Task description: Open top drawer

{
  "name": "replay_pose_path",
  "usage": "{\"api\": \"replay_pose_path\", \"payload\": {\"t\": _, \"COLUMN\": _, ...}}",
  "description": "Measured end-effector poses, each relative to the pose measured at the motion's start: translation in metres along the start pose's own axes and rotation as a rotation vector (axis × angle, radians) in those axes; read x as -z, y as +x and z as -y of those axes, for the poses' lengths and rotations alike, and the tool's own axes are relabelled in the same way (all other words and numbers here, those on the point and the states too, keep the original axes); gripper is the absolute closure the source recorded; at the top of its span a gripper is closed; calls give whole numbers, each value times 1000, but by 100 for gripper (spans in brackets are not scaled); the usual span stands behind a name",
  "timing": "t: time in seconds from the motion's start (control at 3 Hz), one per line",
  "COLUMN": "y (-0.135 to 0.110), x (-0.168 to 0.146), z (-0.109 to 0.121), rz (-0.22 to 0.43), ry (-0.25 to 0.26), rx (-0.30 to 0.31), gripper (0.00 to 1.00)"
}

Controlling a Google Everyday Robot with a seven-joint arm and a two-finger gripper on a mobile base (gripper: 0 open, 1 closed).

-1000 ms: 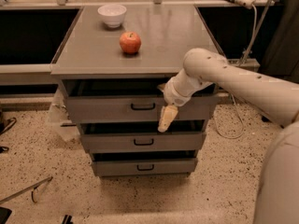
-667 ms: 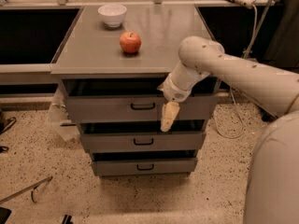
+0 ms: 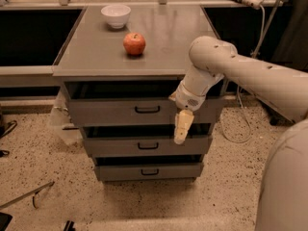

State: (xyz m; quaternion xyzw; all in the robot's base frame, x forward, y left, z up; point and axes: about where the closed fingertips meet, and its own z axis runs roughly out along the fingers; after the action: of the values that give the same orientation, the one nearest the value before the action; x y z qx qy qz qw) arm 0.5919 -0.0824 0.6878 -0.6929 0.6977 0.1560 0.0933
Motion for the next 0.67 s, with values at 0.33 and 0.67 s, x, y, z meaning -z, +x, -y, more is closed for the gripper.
{"api": "replay_pose_path", "payload": {"t": 0.33, "y": -2, "x": 5, "z": 0, "rz": 0, "ry": 0, "rx": 0, "gripper": 0}}
{"api": "replay_pose_path", "payload": {"t": 0.67, "y": -5, "x": 6, "z": 1, "rz": -1, "ry": 18, "rx": 11, "gripper": 0}}
